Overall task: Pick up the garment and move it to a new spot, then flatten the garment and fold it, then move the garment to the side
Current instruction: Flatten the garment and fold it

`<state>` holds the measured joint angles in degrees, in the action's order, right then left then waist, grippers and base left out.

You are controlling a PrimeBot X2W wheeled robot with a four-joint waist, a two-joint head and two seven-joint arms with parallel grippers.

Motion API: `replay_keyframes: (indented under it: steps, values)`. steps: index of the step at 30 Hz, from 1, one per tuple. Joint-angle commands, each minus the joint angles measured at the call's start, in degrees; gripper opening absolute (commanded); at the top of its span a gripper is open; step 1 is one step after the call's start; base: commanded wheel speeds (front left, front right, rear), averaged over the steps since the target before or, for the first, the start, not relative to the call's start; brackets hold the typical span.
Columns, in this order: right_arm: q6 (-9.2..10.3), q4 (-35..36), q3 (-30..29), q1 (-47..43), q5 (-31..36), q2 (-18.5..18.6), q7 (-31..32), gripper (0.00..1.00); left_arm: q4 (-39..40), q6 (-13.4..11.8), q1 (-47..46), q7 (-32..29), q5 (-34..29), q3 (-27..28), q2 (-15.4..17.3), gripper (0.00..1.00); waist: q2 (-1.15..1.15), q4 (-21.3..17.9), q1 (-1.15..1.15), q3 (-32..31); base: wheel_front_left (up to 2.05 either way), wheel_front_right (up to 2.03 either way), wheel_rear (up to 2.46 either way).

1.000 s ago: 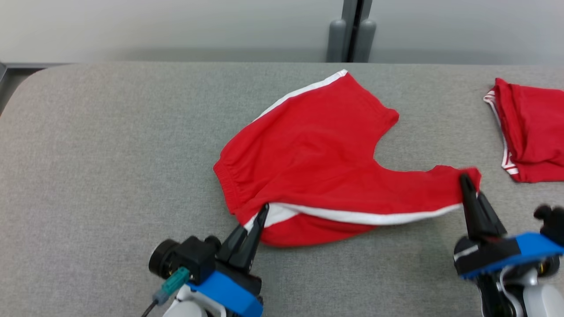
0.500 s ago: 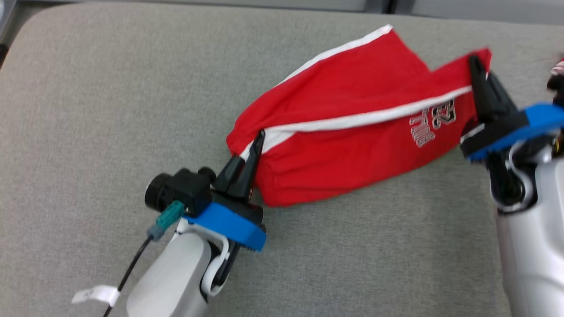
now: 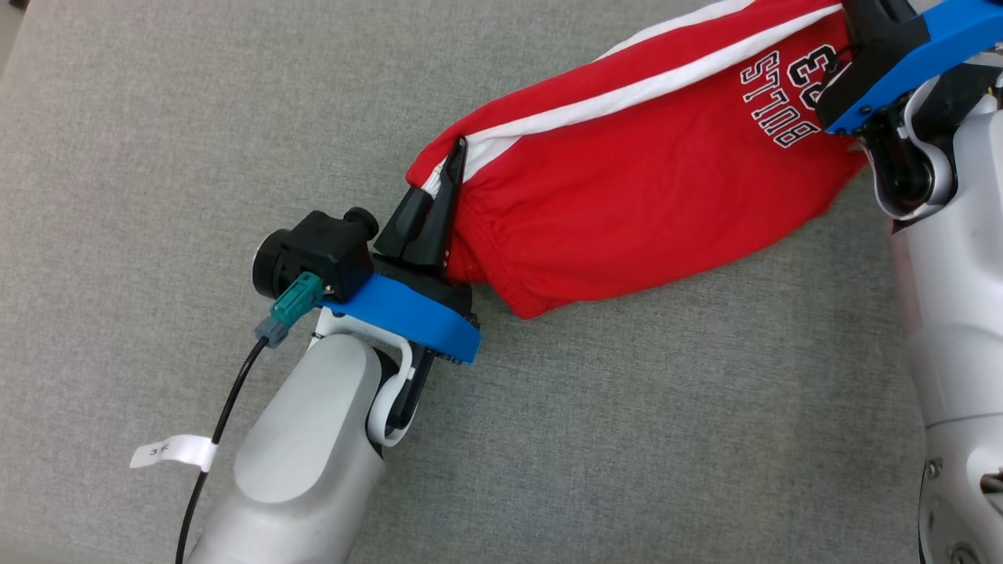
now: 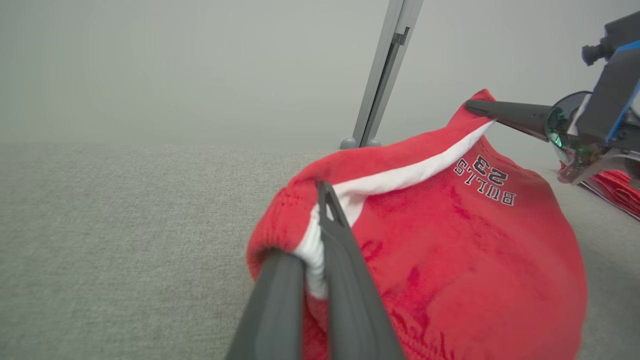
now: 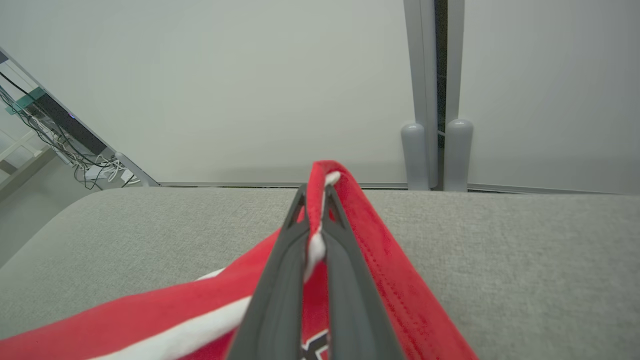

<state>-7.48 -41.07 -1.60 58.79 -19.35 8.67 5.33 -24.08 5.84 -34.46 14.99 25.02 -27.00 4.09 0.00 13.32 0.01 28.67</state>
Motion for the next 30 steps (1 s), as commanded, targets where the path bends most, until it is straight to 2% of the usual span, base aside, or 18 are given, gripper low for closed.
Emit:
replay_keyframes:
  steps: [1, 5, 6, 7, 8, 9, 15, 21, 30]
  values:
    - [-0.04, -1.9, -0.2, 1.5, 0.9, 0.7, -0.8, 0.0, -0.3, 0.3, -1.3, 0.2, -0.6, 0.1, -0.2, 0.0, 0.0, 0.5, -0.01, 0.7, 0.0, 0.0, 0.0]
    - [-0.04, -7.6, -0.1, 4.4, 1.8, 0.6, -2.4, 0.0, -1.7, 0.8, -2.2, 0.2, -0.9, 0.8, -0.7, 0.0, 0.0, 0.6, -0.01, 1.2, 0.0, 0.0, 0.0]
    - [-0.04, -8.6, 0.1, 4.8, 2.0, 0.5, -2.8, 0.33, -2.2, 0.8, -2.4, 0.3, -0.9, 0.9, -0.8, 0.0, 0.0, 0.5, -0.01, 1.2, 0.0, 0.0, 0.0]
    - [-0.04, -9.7, 0.4, 5.1, 1.9, 0.4, -3.2, 1.0, -2.6, 0.8, -2.5, 0.3, -1.1, 1.0, -0.9, 0.05, 0.0, 0.5, -0.01, 1.2, 0.0, 0.0, 0.0]
    - [-0.04, -10.7, 0.6, 5.4, 1.7, 0.3, -3.7, 1.0, -3.0, 0.9, -2.6, 0.3, -1.2, 1.2, -0.9, 0.41, 0.0, 0.4, -0.01, 1.0, 0.0, 0.0, 0.0]
    - [-0.04, -11.4, 0.9, 5.6, 1.5, 0.4, -4.3, 1.0, -3.3, 0.9, -2.6, 0.3, -1.3, 1.4, -1.0, 1.0, 0.0, 0.2, -0.01, 0.8, 0.0, 0.0, 0.0]
    - [-0.04, -13.6, 5.8, 2.4, 1.4, 2.7, -8.1, 1.0, -4.5, 0.9, -0.3, 0.3, -2.2, 1.5, -1.2, 1.0, 0.0, -0.2, -0.01, -1.6, 0.0, 0.0, 0.0]
    - [-0.04, -13.7, 8.7, -1.4, -2.4, 5.6, -10.2, 1.0, -2.8, -0.2, 3.2, 0.3, -3.2, 1.6, -1.2, 1.0, 0.0, -0.3, -0.01, -3.9, 0.0, 0.0, 0.0]
    - [-0.04, -13.7, 12.3, -6.2, -6.3, 10.0, -11.0, 1.0, 5.0, -3.0, 11.4, 0.3, -5.7, 5.4, 0.2, 1.0, 0.0, 0.3, -0.01, -6.8, 0.0, 0.0, 0.0]
